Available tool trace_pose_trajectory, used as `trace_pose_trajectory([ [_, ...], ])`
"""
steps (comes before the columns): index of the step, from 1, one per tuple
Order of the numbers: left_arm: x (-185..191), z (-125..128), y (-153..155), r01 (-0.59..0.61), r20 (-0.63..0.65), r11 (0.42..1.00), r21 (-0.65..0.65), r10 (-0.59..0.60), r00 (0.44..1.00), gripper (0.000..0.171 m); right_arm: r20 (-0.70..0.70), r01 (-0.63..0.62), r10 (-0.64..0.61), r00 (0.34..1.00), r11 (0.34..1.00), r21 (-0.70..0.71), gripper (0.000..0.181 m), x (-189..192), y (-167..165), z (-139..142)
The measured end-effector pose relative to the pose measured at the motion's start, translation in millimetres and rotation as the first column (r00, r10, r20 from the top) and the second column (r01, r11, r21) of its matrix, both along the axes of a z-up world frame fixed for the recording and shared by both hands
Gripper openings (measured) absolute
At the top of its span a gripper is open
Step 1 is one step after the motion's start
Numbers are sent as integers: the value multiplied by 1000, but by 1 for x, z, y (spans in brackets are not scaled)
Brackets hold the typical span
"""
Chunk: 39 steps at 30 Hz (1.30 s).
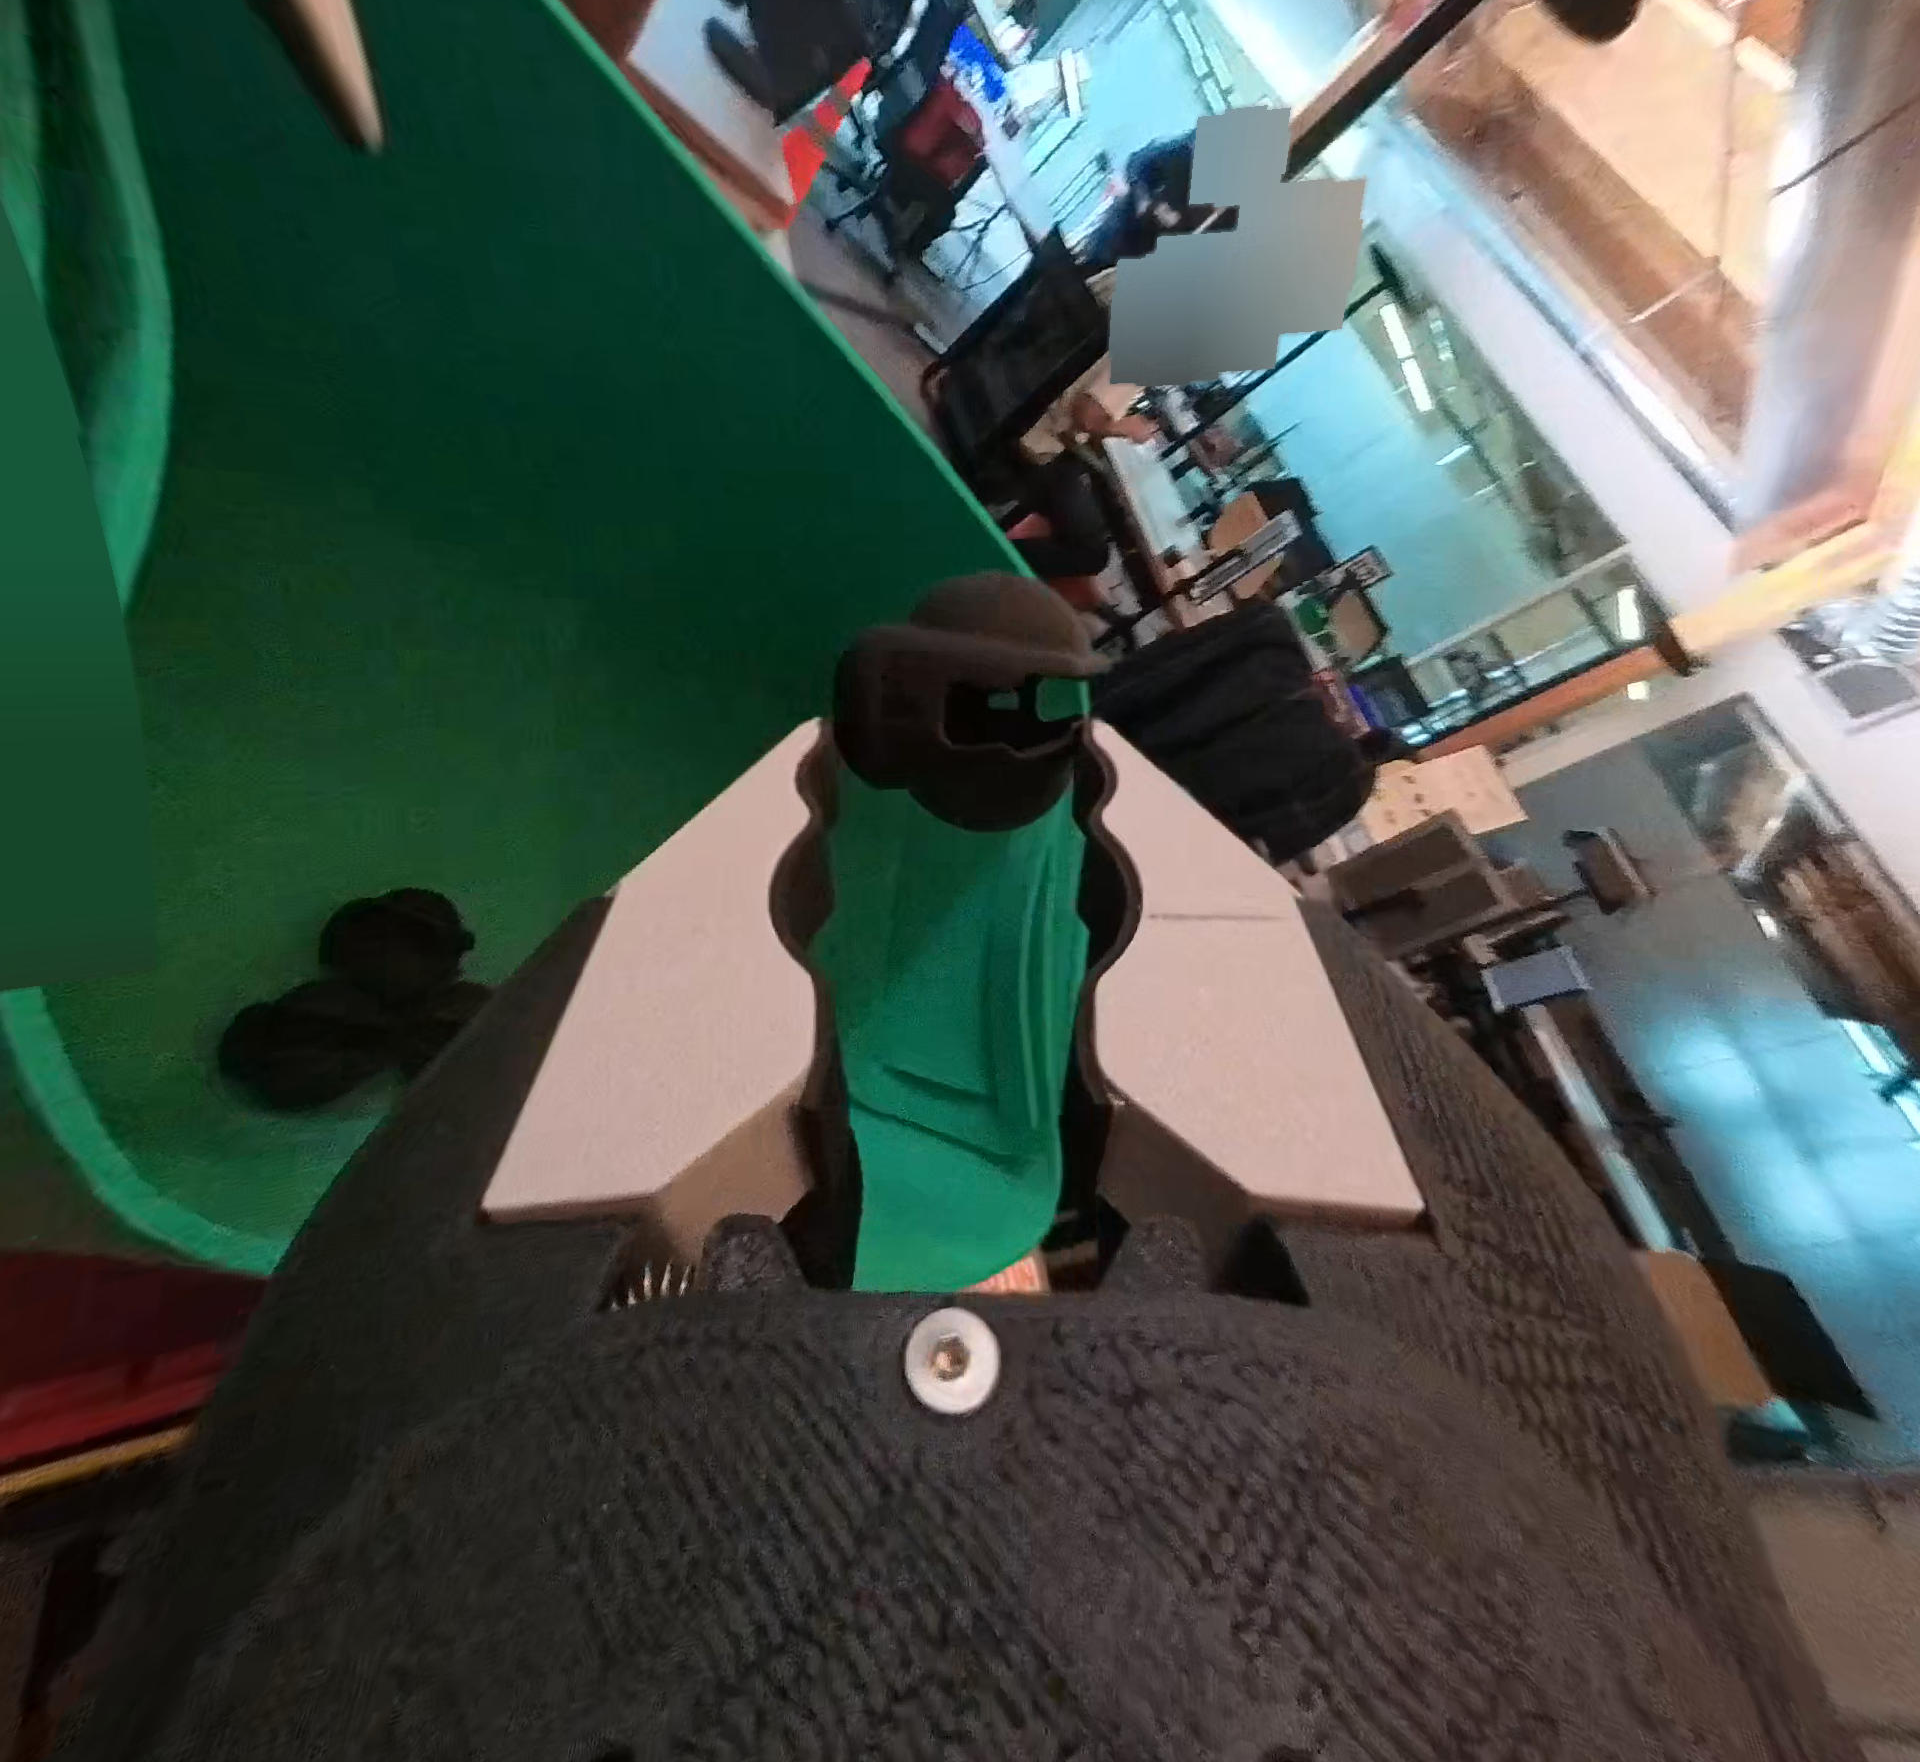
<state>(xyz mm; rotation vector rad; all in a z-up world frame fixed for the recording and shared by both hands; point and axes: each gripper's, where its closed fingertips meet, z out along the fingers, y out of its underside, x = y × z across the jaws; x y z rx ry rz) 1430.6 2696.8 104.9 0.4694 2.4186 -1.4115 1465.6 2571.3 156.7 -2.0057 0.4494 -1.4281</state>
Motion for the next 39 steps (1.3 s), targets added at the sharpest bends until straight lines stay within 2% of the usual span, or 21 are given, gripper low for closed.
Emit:
trace_pose_trajectory([
  [3, -34, 49, -23, 63, -139, 977, -206, -93, 986, 80, 183, 48, -52, 982, 999, 25, 44, -42, -10, 23],
  [6, -71, 91, -48, 110, -219, 917, -382, -206, 954, 78, 276, 47, -68, 959, 996, 81, 44, -83, -16, 36],
  [7, -83, 100, -58, 125, -204, 901, -415, -226, 953, 77, 267, 39, -74, 961, 990, 135, 44, -94, -20, 37],
  [9, -92, 107, -81, 101, -97, 887, -450, -161, 982, 74, 224, -35, -42, 974, 944, 329, 45, -117, -29, 40],
  [10, -99, 107, -94, 107, -33, 885, -453, -136, 990, 72, 191, -81, -7, 982, 891, 447, 47, -128, -34, 42],
  [12, -118, 101, -121, 143, 76, 881, -450, -121, 990, 70, 104, -149, 107, 989, 729, 668, 50, -148, -46, 41],
  [15, -142, 87, -163, 176, 232, 884, -433, -80, 970, 70, 24, -174, 306, 952, 474, 863, 30, -177, -63, 34],
  [17, -153, 69, -191, 186, 310, 900, -394, -61, 949, 69, 20, -161, 332, 943, 403, 901, 17, -191, -81, 24],
  [18, -157, 58, -204, 184, 311, 911, -370, -66, 948, 69, 37, -155, 295, 955, 388, 909, 11, -194, -94, 20],
  [19, -162, 40, -218, 174, 272, 925, -337, -81, 959, 70, 24, -125, 250, 968, 398, 909, 4, -194, -107, 10],
  [20, -165, 23, -230, 159, 218, 939, -304, -94, 972, 70, -28, -64, 199, 980, 441, 895, 0, -190, -120, -7],
  [21, -162, 5, -241, 123, 170, 953, -276, -78, 982, 67, -92, 16, 131, 987, 492, 871, 0, -183, -135, -30],
  [22, -153, -14, -250, 57, 122, 967, -250, -27, 992, 62, -154, 87, 89, 984, 513, 854, 0, -176, -149, -56],
  [25, -136, -77, -258, -57, -28, 992, -109, 54, 998, 59, -303, 213, 147, 941, 437, 874, 0, -165, -165, -124],
  [27, -135, -108, -257, -89, -105, 995, -45, 84, 991, 58, -378, 293, 112, 919, 446, 846, 0, -164, -176, -166],
  [29, -132, -132, -253, -138, -129, 990, -16, 135, 982, 51, -427, 344, 81, 900, 467, 814, 0, -169, -178, -195],
  [30, -131, -142, -251, -159, -135, 987, 4, 158, 978, 50, -446, 358, 66, 893, 498, 790, 4, -172, -178, -205],
  [31, -131, -152, -246, -177, -142, 984, 27, 179, 974, 50, -477, 380, 33, 878, 559, 737, 10, -176, -179, -217],
  [33, -130, -165, -237, -199, -155, 978, 57, 206, 966, 49, -561, 408, -25, 827, 713, 570, 18, -183, -180, -243],
  [36, -131, -181, -226, -213, -185, 973, 89, 226, 956, 47, -731, 367, -79, 678, 898, 244, 41, -192, -176, -287],
  [39, -132, -194, -217, -223, -216, 969, 109, 242, 946, 46, -826, 232, -174, 536, 971, -54, 50, -193, -179, -324],
])
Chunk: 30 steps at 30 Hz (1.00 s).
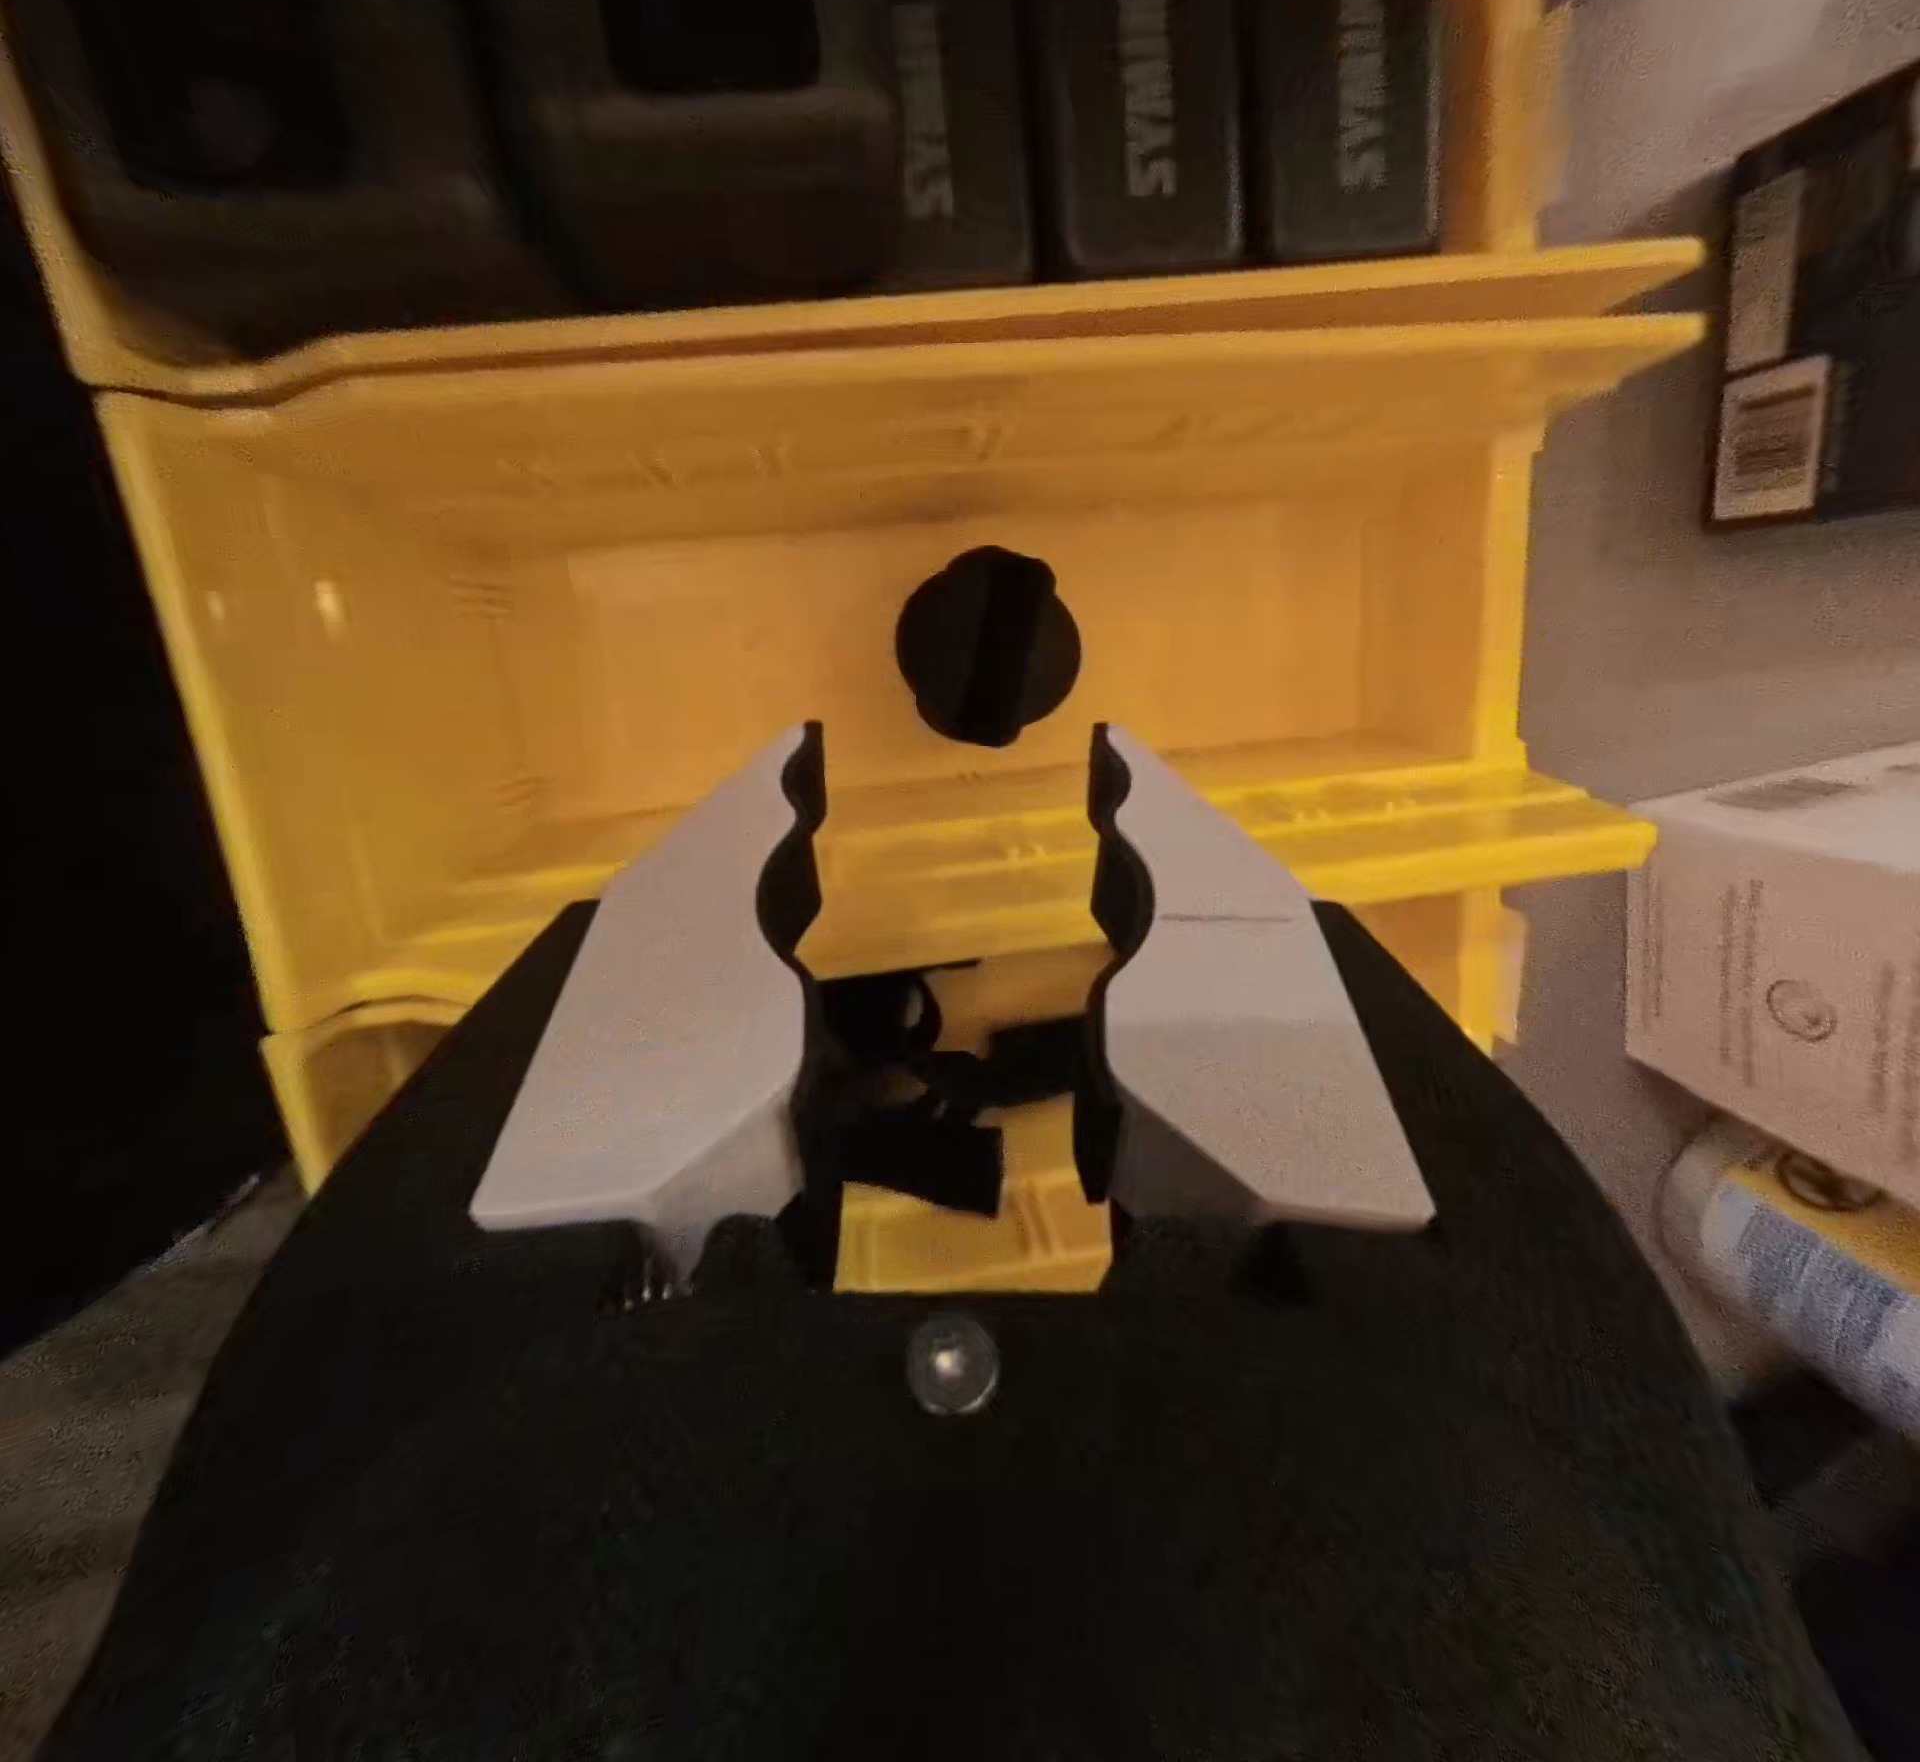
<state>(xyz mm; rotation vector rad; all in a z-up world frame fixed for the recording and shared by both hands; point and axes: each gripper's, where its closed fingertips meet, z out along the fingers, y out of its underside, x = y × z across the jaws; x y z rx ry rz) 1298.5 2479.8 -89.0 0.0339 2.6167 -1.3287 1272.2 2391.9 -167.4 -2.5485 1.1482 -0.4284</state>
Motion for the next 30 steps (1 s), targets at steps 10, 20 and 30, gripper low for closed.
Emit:
trace_pose_trajectory([
  [10, -1, -11, 18, -63, -78, 996, -57, 59, 995, 43, -442, -103, -13, 897, 966, -238, 74, 19, -15, -62],
  [20, -3, -6, 20, -60, -80, 992, -112, 52, 995, 41, -450, -172, 81, 889, 971, -164, 49, 22, -6, -61],
  [30, -11, 52, -36, 110, 133, 902, -417, -59, 989, 83, 42, -72, 72, 997, 486, 871, 50, 19, 62, 137],
])
